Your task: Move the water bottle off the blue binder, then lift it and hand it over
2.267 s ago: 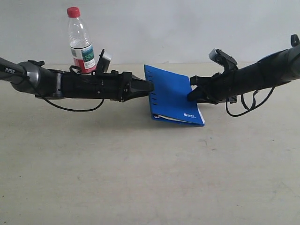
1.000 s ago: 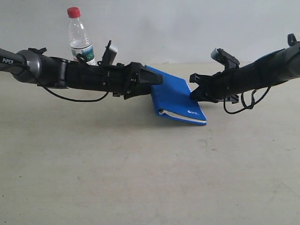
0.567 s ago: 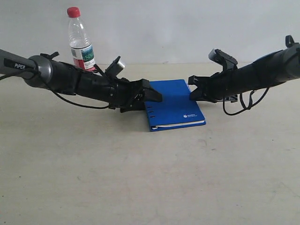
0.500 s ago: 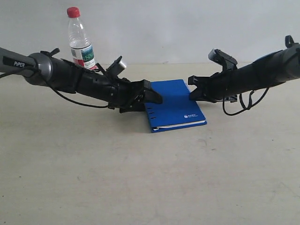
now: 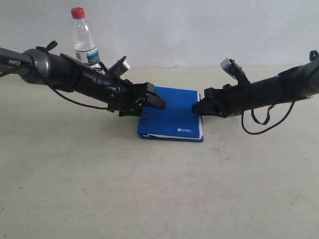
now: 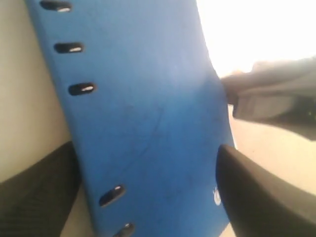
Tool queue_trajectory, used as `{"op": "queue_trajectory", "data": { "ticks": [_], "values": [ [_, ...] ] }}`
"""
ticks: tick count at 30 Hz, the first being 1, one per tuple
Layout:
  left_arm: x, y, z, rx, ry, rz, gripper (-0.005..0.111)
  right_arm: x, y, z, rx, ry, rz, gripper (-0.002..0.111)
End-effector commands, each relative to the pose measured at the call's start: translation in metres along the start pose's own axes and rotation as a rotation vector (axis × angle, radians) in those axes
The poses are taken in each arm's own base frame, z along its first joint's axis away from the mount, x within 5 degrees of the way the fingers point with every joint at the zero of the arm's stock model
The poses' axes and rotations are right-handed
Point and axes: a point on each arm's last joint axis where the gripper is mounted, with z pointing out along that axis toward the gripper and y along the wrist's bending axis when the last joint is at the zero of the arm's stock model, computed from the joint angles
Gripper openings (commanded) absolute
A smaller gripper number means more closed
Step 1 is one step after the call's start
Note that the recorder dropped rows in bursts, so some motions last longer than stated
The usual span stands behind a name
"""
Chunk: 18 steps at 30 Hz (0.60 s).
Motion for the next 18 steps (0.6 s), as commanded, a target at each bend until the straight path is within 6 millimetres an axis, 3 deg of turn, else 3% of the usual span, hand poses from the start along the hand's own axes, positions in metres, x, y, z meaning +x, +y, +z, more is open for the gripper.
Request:
{"op": "queue_trajectory", "data": {
  "ticks": [1, 9, 13, 15, 17, 18],
  "values": [
    [0.01, -0.04, 0.015, 0.228, 0.064, 0.014, 0.069, 0.02, 0.043, 0.023, -0.291, 0.162, -0.065, 0.024],
    [-0.002, -0.003, -0.015, 0.084, 0.046, 0.005, 0.064, 0.007, 0.061, 0.01, -0.29, 0.137, -0.123, 0.024],
    [-0.006, 0.008, -0.024, 0.071, 0.024, -0.012, 0.064, 0.0, 0.063, 0.0, -0.236, 0.231, -0.26, 0.024],
    [-0.006, 0.009, -0.024, 0.071, 0.023, -0.013, 0.064, -0.015, 0.066, -0.017, -0.199, 0.21, -0.296, 0.024],
    [-0.006, 0.008, -0.024, 0.074, 0.024, -0.014, 0.064, -0.038, 0.07, -0.049, -0.152, 0.138, -0.331, 0.024],
    [-0.006, 0.008, -0.024, 0.074, 0.024, -0.014, 0.064, -0.052, 0.074, -0.078, -0.097, 0.104, -0.347, 0.024]
  ]
}}
